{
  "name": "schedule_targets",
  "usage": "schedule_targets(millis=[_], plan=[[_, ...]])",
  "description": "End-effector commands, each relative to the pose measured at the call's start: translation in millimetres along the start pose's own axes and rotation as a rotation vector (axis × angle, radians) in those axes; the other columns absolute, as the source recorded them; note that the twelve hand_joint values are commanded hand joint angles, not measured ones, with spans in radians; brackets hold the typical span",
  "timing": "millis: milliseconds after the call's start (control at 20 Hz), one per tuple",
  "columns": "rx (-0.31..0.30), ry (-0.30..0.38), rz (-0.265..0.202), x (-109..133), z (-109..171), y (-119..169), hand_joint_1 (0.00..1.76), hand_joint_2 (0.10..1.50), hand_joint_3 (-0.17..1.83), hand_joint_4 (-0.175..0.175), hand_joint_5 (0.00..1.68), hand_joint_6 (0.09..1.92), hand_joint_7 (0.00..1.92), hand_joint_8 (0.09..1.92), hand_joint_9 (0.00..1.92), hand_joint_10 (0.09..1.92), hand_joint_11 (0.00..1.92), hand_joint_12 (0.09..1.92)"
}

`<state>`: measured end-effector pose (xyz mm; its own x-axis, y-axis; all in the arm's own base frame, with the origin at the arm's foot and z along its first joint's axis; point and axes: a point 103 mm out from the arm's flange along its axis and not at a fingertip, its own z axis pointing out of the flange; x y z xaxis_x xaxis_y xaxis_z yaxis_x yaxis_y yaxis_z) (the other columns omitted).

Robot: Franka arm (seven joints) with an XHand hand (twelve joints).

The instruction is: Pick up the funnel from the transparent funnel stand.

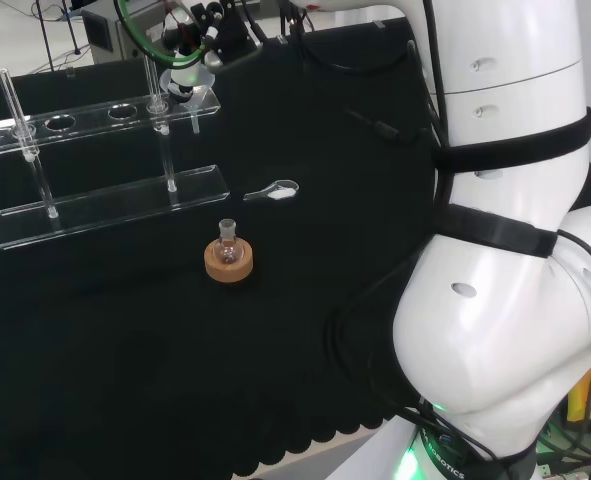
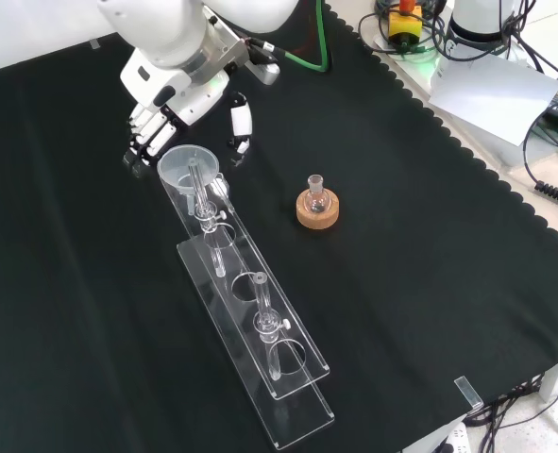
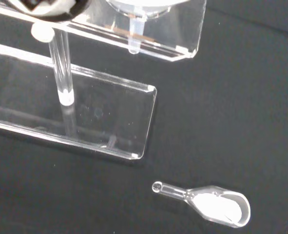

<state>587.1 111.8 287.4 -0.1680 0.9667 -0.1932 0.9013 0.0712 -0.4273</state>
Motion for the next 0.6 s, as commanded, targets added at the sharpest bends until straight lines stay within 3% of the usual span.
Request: schedule_targets(millis=[50, 300, 600], plan=[[0.021, 0.003, 0.004, -3.9, 13.3, 7.2, 0.76, 0.6, 0.61, -0.09, 0.09, 0.09, 0.0, 0.22, 0.1, 0.87, 0.28, 1.41], [0.033, -0.012, 0.004, 7.1, 8.7, 9.4, 0.75, 0.6, 0.61, -0.09, 0.08, 0.09, 0.0, 0.24, 0.1, 0.88, 0.28, 1.41], [0.055, 0.001, -0.015, -1.6, 15.3, 13.5, 0.75, 0.6, 0.6, -0.092, 0.09, 0.09, 0.0, 0.31, 0.18, 0.84, 0.28, 1.41]])
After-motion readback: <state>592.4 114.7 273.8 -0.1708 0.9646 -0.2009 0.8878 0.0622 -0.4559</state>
